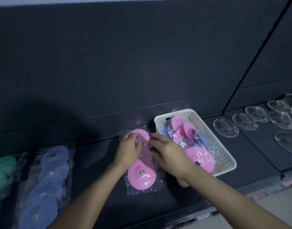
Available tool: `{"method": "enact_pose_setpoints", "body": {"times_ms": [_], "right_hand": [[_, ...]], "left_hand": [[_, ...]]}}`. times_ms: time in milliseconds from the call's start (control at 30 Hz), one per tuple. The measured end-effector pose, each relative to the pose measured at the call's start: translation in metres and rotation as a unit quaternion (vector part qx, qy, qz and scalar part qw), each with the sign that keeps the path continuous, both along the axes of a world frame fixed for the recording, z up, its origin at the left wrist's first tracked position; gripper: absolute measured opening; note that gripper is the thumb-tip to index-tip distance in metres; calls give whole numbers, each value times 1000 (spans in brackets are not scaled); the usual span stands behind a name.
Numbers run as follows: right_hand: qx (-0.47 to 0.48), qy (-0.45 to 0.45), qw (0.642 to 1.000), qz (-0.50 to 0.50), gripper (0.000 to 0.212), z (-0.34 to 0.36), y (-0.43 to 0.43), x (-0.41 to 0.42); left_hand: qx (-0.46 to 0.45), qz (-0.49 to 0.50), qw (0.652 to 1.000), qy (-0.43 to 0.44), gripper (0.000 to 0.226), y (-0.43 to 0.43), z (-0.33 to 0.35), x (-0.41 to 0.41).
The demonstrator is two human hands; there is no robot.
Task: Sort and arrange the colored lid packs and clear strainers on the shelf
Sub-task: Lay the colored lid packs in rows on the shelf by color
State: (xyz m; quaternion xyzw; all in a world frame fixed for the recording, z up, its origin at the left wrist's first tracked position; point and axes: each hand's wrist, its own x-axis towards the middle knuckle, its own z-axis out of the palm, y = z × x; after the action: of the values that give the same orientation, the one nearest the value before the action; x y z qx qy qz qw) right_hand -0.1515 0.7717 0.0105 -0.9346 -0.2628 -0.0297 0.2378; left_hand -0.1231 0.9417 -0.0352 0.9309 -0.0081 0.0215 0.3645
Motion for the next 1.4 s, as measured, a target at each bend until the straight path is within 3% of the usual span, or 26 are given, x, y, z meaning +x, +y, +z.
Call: {"method": "enact_pose_setpoints", "body": {"times_ms": [167, 367, 467, 600, 700, 833, 933, 1100, 1267, 1400], "right_hand": [[-28, 3, 992, -124, 36, 12, -51, 29], [-14, 200, 943, -266, 34, 16, -102, 57], [-32, 231, 934, -270, 30, 11, -115, 60], [-71, 211, 943, -249, 39, 7, -129, 62], [-28, 186, 948, -257, 40, 8, -138, 59], [45, 165, 952, -255, 21, 9, -144, 55], [59, 148, 950, -269, 21, 10, -147, 56], [135, 99, 948, -271, 20, 18, -150, 55], [226, 79, 935, -262, 22, 21, -146, 55], [257, 93, 931, -244, 25, 20, -144, 55]], "left_hand": [[10, -83, 995, -48, 36, -37, 22, 5], [59, -179, 980, -63, 35, -75, 42, 15], [118, -236, 965, 0, 32, -91, 43, 20], [216, -283, 932, 68, 18, -105, 35, 29], [248, -288, 922, 77, 42, -108, 32, 35], [268, -309, 909, 83, 25, -112, 30, 40], [250, -313, 911, 103, 8, -115, 35, 41], [198, -272, 937, 96, 29, -117, 41, 36], [204, -210, 953, 74, 17, -115, 48, 36], [295, -234, 922, 89, 27, -125, 45, 25]]}}
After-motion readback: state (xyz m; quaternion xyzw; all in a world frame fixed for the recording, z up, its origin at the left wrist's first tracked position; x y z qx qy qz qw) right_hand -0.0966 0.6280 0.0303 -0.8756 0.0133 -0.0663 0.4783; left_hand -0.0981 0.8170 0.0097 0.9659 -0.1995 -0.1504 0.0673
